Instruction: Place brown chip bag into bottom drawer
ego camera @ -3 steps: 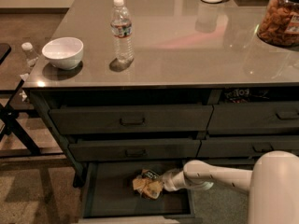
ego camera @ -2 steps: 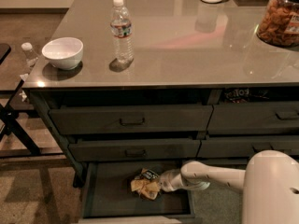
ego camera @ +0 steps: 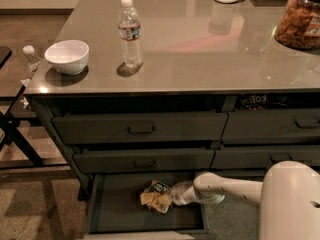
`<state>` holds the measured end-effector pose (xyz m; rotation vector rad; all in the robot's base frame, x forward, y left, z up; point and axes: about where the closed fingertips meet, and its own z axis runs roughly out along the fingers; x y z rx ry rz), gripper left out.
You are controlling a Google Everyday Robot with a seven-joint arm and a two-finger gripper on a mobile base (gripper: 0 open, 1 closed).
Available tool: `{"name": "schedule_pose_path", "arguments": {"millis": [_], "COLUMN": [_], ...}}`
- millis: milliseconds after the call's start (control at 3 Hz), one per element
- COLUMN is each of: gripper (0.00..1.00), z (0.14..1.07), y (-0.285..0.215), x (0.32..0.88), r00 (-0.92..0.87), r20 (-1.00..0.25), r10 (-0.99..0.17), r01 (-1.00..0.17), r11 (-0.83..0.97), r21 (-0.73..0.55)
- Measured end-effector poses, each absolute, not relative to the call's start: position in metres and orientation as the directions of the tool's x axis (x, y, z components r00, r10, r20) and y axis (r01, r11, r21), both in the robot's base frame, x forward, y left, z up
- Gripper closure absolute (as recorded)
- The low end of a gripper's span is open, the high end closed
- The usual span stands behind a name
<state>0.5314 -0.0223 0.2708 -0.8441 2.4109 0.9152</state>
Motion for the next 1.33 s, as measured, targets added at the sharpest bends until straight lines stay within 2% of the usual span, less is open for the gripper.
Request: {"name": "schedule_pose_path", "arguments": {"millis": [667,1000,1333], "gripper": [0.11,0.00,0.00], "z": [0.2708,0.2708,0.2708], "y": [-0.0222,-0.0221,-0.0221], "x": [0.5313,0.5313,0.5313], "r00": [-0.725,-0.725,-0.725], "r20": [-0.569,-0.569,-0.569], "r10": [-0.388,-0.388,-0.388], "r01": [-0.668,-0.668,-0.668], "r11": [0.598,0.598,0.598], "r21": [0.443,0.443,0.443]}}
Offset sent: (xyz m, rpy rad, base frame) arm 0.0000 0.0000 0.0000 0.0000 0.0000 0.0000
